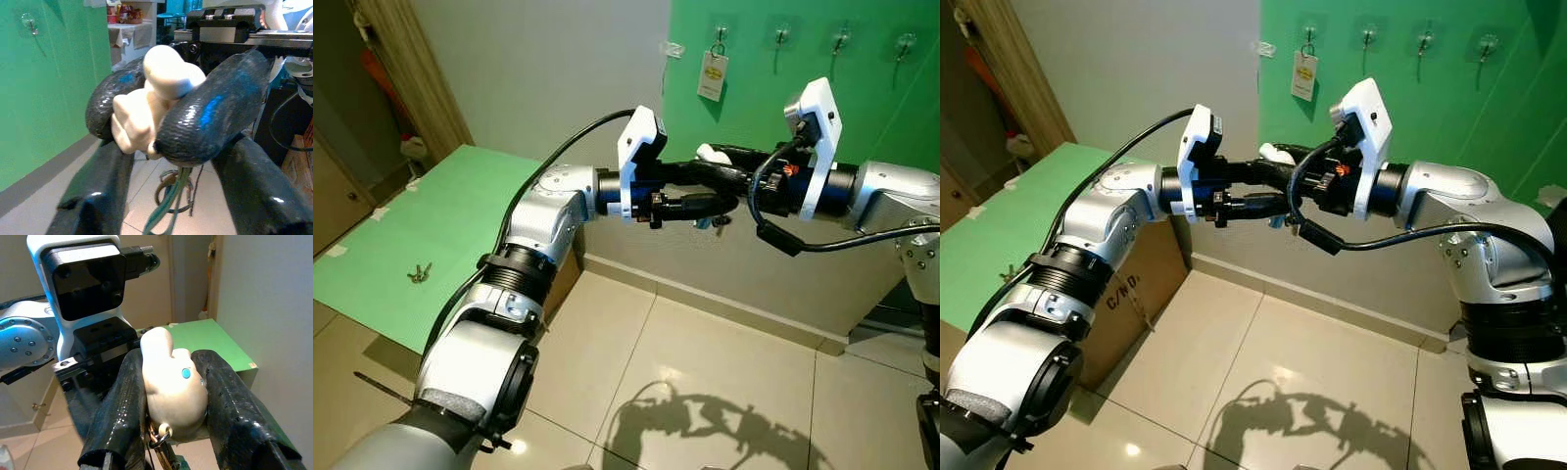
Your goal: Hang keys on a hook
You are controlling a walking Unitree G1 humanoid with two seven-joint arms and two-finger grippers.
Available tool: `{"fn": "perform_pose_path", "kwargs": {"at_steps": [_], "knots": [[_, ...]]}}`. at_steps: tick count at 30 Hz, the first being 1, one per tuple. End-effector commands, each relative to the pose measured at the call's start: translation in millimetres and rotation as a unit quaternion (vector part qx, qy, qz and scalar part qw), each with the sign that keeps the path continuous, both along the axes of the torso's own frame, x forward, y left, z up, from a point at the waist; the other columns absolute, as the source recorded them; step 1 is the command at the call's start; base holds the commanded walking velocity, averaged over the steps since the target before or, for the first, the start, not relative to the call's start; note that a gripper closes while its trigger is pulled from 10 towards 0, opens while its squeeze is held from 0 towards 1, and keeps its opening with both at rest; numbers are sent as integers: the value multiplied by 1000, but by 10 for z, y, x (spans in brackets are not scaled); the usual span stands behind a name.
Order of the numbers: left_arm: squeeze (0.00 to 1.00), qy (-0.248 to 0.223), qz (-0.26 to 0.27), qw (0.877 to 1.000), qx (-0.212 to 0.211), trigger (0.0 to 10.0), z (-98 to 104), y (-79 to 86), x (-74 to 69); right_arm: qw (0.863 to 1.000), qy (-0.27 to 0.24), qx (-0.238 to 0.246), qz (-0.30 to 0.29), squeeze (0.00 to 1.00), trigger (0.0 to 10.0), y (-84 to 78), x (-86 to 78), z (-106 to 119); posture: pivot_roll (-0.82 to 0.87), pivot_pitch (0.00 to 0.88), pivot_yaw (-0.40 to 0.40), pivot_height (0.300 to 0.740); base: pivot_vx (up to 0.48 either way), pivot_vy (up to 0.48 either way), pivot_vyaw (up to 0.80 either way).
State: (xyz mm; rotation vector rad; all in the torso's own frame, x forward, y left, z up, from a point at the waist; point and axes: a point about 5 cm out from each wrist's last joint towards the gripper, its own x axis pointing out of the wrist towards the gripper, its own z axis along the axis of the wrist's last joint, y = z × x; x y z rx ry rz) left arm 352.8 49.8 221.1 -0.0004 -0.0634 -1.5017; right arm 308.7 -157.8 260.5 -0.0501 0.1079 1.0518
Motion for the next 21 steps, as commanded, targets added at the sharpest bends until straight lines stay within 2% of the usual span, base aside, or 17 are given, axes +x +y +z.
{"fn": "perform_pose_path", "kwargs": {"at_steps": [1, 14, 21], "knots": [[0, -4, -3, 1000, 3, 0, -2, 27, -17, 1000, -5, -4, -1, 0, 0, 0, 9, 2, -245, 0, 66, 740, 0, 0, 0], [0, -5, -19, 1000, 23, 0, -52, 59, -52, 1000, -9, -3, -22, 0, 0, -83, 59, 21, -249, 0, 66, 740, 0, 0, 0], [0, -6, -16, 1000, 19, 0, -36, 69, -44, 1000, -11, -1, -29, 0, 0, -109, 75, 30, -247, 0, 66, 740, 0, 0, 0]]}}
